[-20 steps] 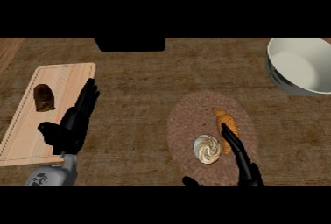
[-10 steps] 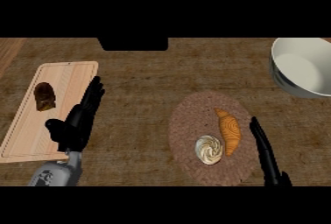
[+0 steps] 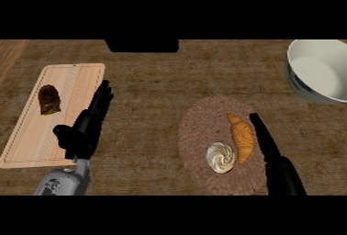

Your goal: Pick the cupcake from the placemat and place it in the bowl

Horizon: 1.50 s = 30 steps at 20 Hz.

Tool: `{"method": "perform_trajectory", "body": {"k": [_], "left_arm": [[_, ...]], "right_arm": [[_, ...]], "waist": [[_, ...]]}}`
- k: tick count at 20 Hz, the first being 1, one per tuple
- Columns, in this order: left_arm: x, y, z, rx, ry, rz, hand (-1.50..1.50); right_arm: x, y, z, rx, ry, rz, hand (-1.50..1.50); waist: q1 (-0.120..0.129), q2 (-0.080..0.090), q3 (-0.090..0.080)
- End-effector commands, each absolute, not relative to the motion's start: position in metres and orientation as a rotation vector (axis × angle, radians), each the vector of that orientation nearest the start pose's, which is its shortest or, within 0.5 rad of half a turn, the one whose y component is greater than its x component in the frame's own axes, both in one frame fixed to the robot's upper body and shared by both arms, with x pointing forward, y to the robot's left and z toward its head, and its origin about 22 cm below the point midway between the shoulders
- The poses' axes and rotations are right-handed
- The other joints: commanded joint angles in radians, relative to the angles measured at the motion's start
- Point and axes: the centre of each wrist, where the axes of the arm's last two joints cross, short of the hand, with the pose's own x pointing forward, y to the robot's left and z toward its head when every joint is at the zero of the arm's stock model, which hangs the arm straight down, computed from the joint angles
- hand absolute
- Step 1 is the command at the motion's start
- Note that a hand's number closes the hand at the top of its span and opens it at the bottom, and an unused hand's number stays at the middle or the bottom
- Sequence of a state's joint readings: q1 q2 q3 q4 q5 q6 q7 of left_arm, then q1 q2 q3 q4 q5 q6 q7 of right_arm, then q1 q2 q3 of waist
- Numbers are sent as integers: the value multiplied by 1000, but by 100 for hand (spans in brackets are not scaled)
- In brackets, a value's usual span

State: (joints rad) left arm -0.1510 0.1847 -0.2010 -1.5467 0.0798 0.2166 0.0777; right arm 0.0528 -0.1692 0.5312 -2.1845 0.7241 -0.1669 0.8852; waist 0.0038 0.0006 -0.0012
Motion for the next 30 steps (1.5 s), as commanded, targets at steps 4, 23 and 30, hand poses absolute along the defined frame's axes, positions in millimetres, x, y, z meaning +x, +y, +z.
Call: {"method": "perform_trajectory", "body": {"k": [4, 23, 30], "left_arm": [[275, 214, 18, 74, -1587, -97, 0], [269, 209, 29, 59, -1595, -91, 0], [267, 210, 44, 77, -1604, -113, 0]], "right_arm": [[175, -150, 102, -526, -1255, 486, -150], [150, -154, 82, -328, -1387, 326, -150], [168, -146, 46, -288, -1352, 299, -150]], "waist": [[-6, 0, 1], [-7, -2, 1], [-4, -1, 1]]}}
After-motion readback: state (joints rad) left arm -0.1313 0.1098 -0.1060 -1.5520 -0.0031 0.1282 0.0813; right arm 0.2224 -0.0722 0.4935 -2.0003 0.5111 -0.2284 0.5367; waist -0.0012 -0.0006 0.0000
